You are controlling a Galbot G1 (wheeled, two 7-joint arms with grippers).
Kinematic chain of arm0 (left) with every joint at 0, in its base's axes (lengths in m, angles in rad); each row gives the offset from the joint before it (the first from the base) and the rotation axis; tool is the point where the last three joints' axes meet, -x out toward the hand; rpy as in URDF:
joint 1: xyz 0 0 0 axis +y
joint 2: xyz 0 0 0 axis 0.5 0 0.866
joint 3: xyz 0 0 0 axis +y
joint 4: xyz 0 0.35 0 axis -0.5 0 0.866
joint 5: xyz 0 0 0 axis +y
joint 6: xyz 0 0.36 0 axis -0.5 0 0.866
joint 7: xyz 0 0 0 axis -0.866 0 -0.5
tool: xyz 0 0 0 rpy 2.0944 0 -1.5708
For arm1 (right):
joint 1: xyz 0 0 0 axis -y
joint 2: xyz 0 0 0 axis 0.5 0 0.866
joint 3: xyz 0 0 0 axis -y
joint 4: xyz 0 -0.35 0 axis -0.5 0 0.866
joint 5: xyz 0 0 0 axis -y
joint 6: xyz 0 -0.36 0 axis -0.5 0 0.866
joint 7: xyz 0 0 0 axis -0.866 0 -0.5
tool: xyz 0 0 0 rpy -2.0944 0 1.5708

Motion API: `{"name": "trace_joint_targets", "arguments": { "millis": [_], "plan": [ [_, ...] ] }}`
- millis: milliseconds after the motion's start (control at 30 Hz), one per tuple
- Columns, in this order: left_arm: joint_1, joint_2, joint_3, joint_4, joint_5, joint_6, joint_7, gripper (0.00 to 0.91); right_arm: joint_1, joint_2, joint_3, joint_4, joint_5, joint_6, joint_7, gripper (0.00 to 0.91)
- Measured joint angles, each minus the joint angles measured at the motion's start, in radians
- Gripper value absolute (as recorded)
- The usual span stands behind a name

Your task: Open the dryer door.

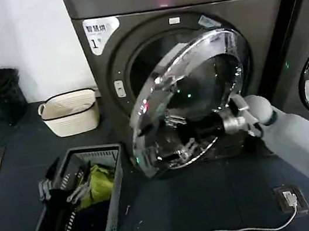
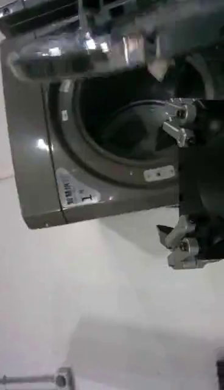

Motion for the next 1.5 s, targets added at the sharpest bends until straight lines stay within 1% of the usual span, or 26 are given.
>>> {"name": "trace_joint_targets", "arguments": {
  "millis": [200,333,400,467,633,767,900,1000,1100,1200,1300,1367,1500],
  "plan": [
    [-0.195,0.117,0.067,0.115,-0.070,0.049,-0.002,0.907,-0.078,-0.055,0.078,0.034,0.001,0.010,-0.028,0.907],
    [-0.342,0.192,0.135,0.205,-0.100,0.059,0.001,0.907,-0.140,-0.073,0.152,0.035,-0.005,0.011,-0.031,0.907],
    [-0.423,0.230,0.186,0.259,-0.129,0.072,0.001,0.907,-0.170,-0.080,0.191,0.027,-0.014,0.013,-0.028,0.907],
    [-0.503,0.255,0.246,0.308,-0.149,0.080,0.004,0.907,-0.203,-0.088,0.236,0.014,-0.035,0.032,-0.021,0.907],
    [-0.704,0.255,0.406,0.418,-0.145,0.083,0.032,0.907,-0.309,-0.120,0.370,-0.014,-0.047,0.041,-0.016,0.907],
    [-0.813,0.220,0.511,0.478,-0.123,0.083,0.051,0.907,-0.464,-0.158,0.540,0.006,-0.029,0.043,-0.003,0.907],
    [-0.887,0.189,0.598,0.519,-0.117,0.077,0.097,0.907,-0.666,-0.183,0.754,0.053,-0.007,0.073,0.023,0.907],
    [-0.913,0.184,0.653,0.523,-0.081,0.055,0.142,0.907,-0.825,-0.179,0.924,0.099,0.039,0.062,0.056,0.907],
    [-0.927,0.186,0.706,0.511,-0.070,0.040,0.166,0.907,-0.988,-0.159,1.112,0.149,0.059,0.065,0.076,0.907],
    [-0.942,0.179,0.754,0.505,-0.077,0.024,0.183,0.907,-1.169,-0.109,1.294,0.204,0.069,0.086,0.089,0.907],
    [-0.965,0.178,0.806,0.503,-0.085,0.006,0.196,0.907,-1.339,-0.024,1.481,0.262,0.082,0.112,0.086,0.907],
    [-0.977,0.177,0.839,0.500,-0.079,-0.015,0.205,0.907,-1.441,0.051,1.596,0.304,0.088,0.139,0.078,0.907],
    [-1.010,0.161,0.912,0.496,-0.084,-0.038,0.204,0.907,-1.583,0.207,1.763,0.361,0.072,0.198,0.087,0.907]
  ]
}}
